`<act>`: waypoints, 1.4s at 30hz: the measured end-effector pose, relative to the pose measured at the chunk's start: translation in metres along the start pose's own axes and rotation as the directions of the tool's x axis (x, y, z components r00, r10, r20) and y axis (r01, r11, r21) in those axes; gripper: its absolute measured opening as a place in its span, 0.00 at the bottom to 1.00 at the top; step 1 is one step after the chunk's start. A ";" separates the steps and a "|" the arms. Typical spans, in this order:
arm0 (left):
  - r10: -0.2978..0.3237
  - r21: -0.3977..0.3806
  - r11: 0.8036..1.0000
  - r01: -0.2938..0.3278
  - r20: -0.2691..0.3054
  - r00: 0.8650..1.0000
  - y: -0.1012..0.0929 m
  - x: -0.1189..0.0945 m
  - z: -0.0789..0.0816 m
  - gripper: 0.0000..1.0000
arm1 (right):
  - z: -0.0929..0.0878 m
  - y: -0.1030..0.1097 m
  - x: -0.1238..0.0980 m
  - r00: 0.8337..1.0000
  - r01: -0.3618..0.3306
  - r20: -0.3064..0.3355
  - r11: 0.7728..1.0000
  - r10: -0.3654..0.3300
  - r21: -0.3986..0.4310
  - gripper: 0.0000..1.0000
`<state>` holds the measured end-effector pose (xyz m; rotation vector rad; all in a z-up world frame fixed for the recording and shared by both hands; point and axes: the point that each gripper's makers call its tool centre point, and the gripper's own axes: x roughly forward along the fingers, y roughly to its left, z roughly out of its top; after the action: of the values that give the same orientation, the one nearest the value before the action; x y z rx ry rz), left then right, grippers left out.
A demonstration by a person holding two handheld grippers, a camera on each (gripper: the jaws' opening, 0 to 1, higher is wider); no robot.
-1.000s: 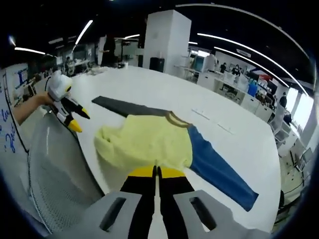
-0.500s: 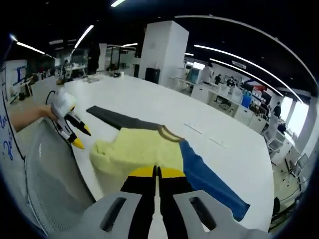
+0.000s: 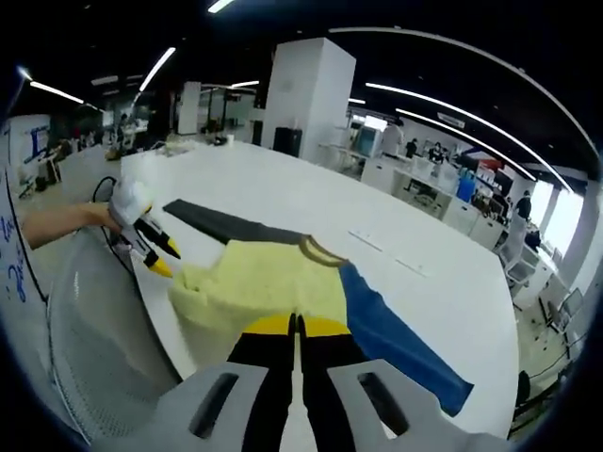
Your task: Fold the garment on the visible template until the final outline fits inside the template.
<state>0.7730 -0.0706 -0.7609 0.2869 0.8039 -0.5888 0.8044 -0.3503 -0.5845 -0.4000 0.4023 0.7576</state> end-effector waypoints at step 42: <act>-0.065 -0.086 0.994 0.068 0.034 0.997 -0.007 -0.021 0.028 0.00 | -0.021 0.008 -0.005 0.999 0.005 -0.049 0.999 -0.003 0.035 0.02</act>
<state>0.7741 -0.0812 -0.7268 0.1715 0.8086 -0.6174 0.7907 -0.3579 -0.6015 -0.3866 0.4600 0.7369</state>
